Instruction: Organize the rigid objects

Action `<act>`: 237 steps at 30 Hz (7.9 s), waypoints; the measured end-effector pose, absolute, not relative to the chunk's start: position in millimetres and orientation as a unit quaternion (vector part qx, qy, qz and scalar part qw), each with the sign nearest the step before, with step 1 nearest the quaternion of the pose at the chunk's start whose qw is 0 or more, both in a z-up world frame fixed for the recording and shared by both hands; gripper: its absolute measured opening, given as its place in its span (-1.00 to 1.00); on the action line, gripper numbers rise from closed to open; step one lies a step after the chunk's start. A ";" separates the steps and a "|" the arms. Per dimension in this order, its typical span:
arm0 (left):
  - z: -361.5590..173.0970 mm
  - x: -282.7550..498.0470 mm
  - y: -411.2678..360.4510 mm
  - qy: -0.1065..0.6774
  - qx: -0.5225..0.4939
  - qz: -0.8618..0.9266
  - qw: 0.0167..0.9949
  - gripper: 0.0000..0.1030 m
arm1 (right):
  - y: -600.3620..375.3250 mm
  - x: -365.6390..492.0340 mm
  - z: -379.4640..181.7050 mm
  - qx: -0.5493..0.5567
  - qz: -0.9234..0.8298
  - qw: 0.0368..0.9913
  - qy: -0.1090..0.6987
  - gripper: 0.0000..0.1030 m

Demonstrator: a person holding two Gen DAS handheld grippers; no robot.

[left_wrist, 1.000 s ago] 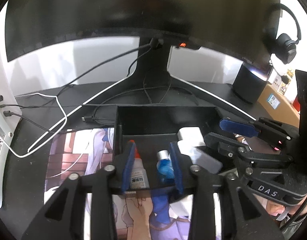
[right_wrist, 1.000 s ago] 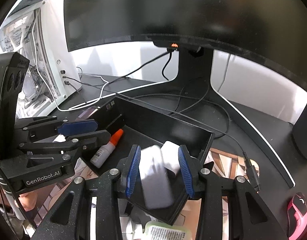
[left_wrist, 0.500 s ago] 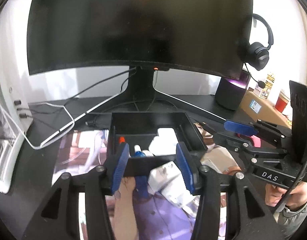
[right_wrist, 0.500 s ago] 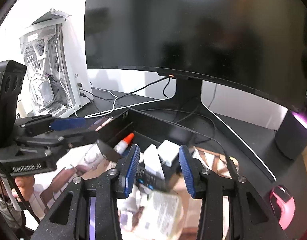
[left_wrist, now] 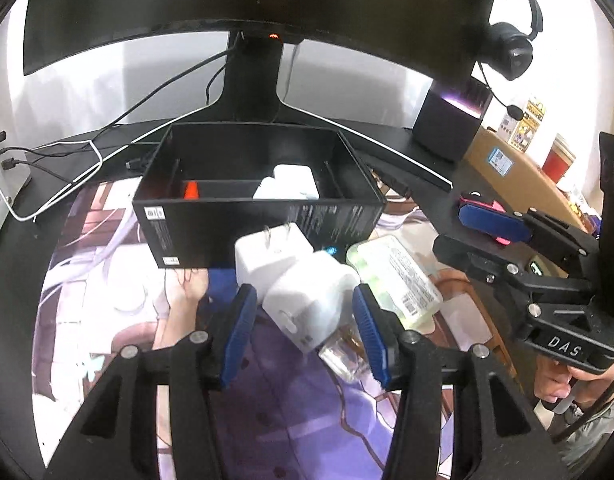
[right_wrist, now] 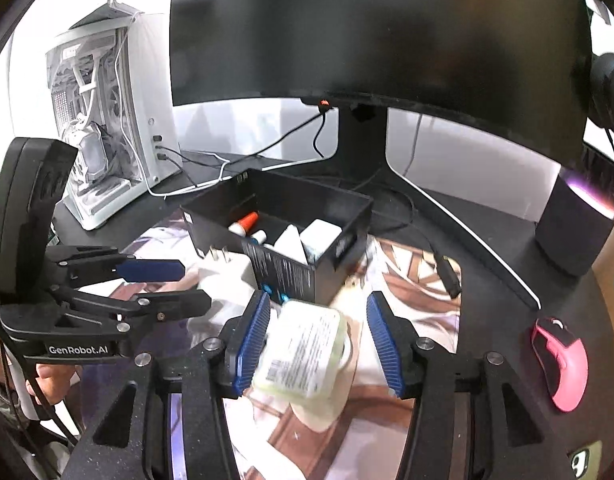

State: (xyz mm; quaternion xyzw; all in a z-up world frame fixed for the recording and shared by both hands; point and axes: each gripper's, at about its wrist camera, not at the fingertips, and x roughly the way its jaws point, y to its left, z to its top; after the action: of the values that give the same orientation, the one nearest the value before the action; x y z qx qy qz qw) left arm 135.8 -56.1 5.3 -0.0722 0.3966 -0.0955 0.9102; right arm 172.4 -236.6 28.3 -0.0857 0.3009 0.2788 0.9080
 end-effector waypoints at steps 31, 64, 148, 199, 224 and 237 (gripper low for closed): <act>-16.7 110.9 -52.8 0.430 -0.097 -0.121 0.890 0.11 | -222.6 176.5 -7.1 -0.092 0.288 0.891 0.339 0.39; -22.8 88.9 -6.9 0.418 -0.096 -0.078 0.900 -0.17 | -206.3 187.6 -31.2 -0.131 0.259 0.885 0.363 0.09; 62.3 201.2 16.8 0.216 -0.063 -0.017 0.974 -0.18 | -172.2 264.1 64.1 -0.066 0.252 0.934 0.246 0.09; 22.7 231.5 18.7 0.283 -0.067 -0.033 0.956 -0.17 | -138.7 284.3 18.2 -0.108 0.265 0.899 0.331 0.09; 27.6 225.4 23.1 0.265 -0.073 -0.035 0.961 -0.10 | -143.8 284.0 21.1 -0.099 0.264 0.901 0.330 0.09; 37.8 207.4 23.9 0.256 -0.072 -0.044 0.963 0.04 | -153.8 270.6 38.0 -0.094 0.268 0.906 0.313 0.09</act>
State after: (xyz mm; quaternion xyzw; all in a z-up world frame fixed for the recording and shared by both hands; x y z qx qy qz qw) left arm 207.4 23.9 37.8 -0.0721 0.2564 -0.0435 0.9629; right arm 270.6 -153.8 38.0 -0.0945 0.3130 0.2678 0.9063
